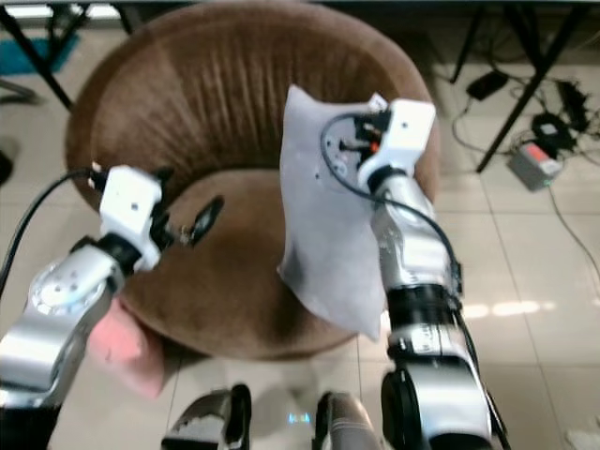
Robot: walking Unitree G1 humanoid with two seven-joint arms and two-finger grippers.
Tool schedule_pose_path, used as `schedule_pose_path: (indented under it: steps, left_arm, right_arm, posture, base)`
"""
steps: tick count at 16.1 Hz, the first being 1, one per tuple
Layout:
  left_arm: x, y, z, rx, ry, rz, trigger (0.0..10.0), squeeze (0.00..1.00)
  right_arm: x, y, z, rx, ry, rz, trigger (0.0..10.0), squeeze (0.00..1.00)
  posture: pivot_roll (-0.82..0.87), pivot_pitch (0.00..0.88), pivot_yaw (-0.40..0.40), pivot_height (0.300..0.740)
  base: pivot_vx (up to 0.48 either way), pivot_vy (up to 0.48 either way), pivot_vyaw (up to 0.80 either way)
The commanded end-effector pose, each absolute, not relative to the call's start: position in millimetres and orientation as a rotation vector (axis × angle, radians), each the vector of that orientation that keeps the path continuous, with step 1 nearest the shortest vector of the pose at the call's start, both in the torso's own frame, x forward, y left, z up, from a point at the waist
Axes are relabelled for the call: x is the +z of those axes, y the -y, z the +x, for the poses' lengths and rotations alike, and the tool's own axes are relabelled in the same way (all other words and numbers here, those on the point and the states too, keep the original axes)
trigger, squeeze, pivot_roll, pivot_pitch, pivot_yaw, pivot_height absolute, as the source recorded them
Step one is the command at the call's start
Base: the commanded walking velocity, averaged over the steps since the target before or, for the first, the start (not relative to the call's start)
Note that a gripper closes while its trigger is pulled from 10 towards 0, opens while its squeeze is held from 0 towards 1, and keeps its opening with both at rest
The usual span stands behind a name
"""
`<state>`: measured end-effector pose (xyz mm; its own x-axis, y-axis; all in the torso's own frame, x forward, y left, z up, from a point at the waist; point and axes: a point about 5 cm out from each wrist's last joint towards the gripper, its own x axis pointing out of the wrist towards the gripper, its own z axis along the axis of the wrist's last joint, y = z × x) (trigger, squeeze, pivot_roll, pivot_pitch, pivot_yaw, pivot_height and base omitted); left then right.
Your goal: Move the pillow to the sofa from floor
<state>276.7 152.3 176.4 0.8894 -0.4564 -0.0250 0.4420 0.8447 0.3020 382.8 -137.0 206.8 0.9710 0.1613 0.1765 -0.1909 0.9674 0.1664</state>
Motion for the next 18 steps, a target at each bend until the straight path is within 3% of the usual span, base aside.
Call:
schedule_pose_path:
  steps: [1,2,3,7,12,13,14,18]
  left_arm:
    - [171.5,-149.8,269.5,-0.527,0.017,0.331,10.0,0.00]
    - [171.2,-149.8,268.9,-0.533,0.015,0.337,10.0,0.00]
    - [171.1,-149.6,268.7,-0.536,0.013,0.342,10.0,0.00]
    - [171.5,-151.8,267.7,-0.543,-0.001,0.362,10.0,0.00]
    - [170.2,-153.3,268.7,-0.530,-0.006,0.376,10.0,0.00]
    - [170.0,-153.7,269.8,-0.522,-0.003,0.380,10.0,0.00]
    - [170.1,-153.6,270.5,-0.516,0.001,0.381,10.0,0.00]
    - [155.7,-160.5,264.5,-0.423,-0.008,0.321,10.0,0.00]
  right_arm:
    - [213.1,128.5,392.8,0.217,0.193,0.175,10.0,0.00]
    - [212.7,129.1,396.6,0.214,0.181,0.180,10.0,0.55]
    - [213.1,129.7,402.8,0.214,0.164,0.184,10.0,1.00]
    - [232.6,119.7,415.4,0.241,0.177,0.067,10.0,1.00]
    - [265.5,138.3,421.9,0.114,0.272,-0.038,10.0,1.00]
    - [269.6,143.5,422.3,0.085,0.283,-0.091,10.0,0.65]
    - [272.8,149.5,422.1,0.066,0.298,-0.094,10.0,0.00]
    - [249.2,164.4,412.2,0.111,0.334,0.021,10.0,0.00]
  posture:
    - [0.11,0.221,0.055,0.740]
    - [0.12,0.221,0.056,0.740]
    - [0.13,0.222,0.056,0.740]
    - [0.15,0.222,0.052,0.740]
    - [0.15,0.215,0.057,0.740]
    - [0.15,0.213,0.058,0.740]
    - [0.14,0.211,0.058,0.740]
    - [0.08,0.158,0.041,0.740]
  base:
    - [0.000,0.000,0.00]
    - [0.000,0.000,0.00]
    - [0.000,0.000,0.00]
    - [0.000,0.000,0.00]
    - [0.000,0.000,0.00]
    - [0.000,0.000,0.00]
    - [0.000,0.000,0.00]
    - [0.000,0.000,0.00]
